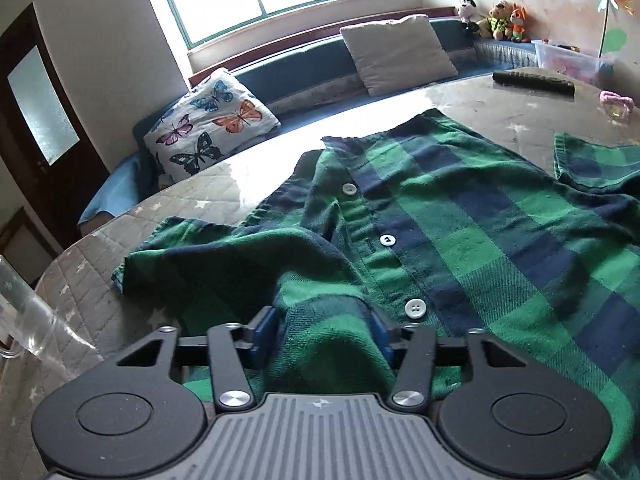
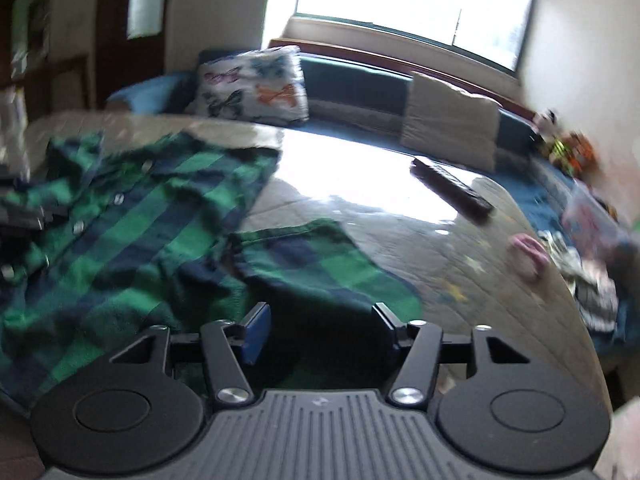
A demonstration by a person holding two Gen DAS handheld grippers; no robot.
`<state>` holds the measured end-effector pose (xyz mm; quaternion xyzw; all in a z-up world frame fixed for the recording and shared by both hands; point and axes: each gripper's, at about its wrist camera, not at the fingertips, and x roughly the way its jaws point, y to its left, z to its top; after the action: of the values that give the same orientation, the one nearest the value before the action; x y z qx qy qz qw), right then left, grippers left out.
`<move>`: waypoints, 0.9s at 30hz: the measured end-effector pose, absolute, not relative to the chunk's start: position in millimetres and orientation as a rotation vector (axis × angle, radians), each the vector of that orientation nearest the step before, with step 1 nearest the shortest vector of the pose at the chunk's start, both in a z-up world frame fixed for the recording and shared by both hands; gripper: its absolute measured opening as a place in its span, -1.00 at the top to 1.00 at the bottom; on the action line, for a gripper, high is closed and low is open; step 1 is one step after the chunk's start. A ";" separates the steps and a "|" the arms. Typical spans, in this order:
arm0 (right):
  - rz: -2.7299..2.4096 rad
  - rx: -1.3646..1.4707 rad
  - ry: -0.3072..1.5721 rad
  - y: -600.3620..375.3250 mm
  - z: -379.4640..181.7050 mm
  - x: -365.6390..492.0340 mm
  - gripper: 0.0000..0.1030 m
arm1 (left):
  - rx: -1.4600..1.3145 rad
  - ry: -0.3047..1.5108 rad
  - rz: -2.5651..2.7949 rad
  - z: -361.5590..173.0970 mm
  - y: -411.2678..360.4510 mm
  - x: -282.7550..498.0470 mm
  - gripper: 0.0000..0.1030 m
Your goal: Fold clothes
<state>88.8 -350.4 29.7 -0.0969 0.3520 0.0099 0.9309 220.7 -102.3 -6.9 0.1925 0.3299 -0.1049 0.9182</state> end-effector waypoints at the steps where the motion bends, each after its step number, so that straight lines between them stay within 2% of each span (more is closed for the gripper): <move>1: 0.020 -0.225 0.718 -346.4 26.8 91.9 -0.15 | 0.387 0.673 -0.214 -4.5 -99.4 218.8 0.20; 5: -0.025 -0.365 0.705 -334.4 7.9 113.6 -0.13 | 0.340 0.653 -0.200 6.0 -85.3 212.1 0.54; 8: -0.077 -0.330 0.697 -347.1 10.0 121.9 -0.06 | 0.287 0.649 -0.179 13.3 -68.4 205.1 0.66; 17: -0.317 -0.186 0.717 -408.2 15.5 120.8 -0.07 | 0.120 0.639 -0.062 32.3 -6.9 173.0 0.76; 20: -0.360 -0.060 0.747 -432.2 11.6 114.1 -0.08 | 0.060 0.661 -0.014 31.0 15.2 157.5 0.77; 23: -0.403 0.056 0.772 -454.9 8.0 107.3 -0.18 | 0.009 0.689 0.027 26.1 35.4 139.2 0.77; 27: -0.466 0.033 0.755 -458.5 10.9 95.7 -0.21 | -0.035 0.730 0.052 18.6 50.4 114.4 0.77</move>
<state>95.7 -458.5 10.9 0.0162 0.3652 -0.2254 0.9031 114.4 50.4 18.6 -0.0171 0.3570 0.0256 0.9336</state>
